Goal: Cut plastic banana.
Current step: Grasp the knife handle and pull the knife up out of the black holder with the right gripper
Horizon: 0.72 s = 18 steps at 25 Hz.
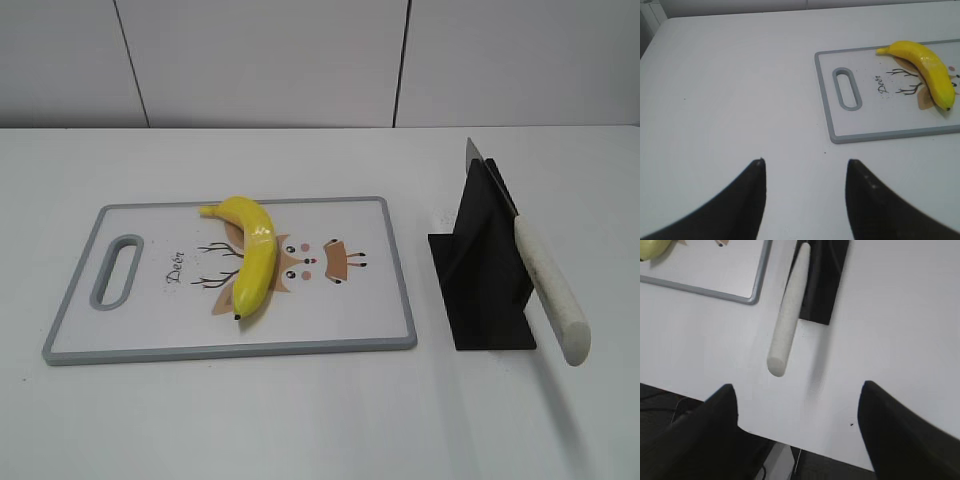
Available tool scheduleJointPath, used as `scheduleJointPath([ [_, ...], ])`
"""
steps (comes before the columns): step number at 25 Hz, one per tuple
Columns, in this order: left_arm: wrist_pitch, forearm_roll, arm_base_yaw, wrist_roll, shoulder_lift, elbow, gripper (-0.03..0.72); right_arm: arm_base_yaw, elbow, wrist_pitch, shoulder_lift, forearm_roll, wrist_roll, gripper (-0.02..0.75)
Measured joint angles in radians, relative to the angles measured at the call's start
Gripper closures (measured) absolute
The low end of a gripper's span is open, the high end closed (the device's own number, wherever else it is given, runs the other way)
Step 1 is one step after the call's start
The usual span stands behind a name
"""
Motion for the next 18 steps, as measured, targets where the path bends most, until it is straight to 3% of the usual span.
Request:
scheduleJointPath([
  [6, 0.0, 0.001, 0.0, 0.0, 0.0, 0.0, 0.21, 0.049, -0.147, 0.072, 0.207, -0.011, 0.044, 0.167],
  [18, 0.0, 0.001, 0.0, 0.0, 0.0, 0.0, 0.21, 0.049, -0.161, 0.02, 0.526, -0.011, 0.117, 0.195],
])
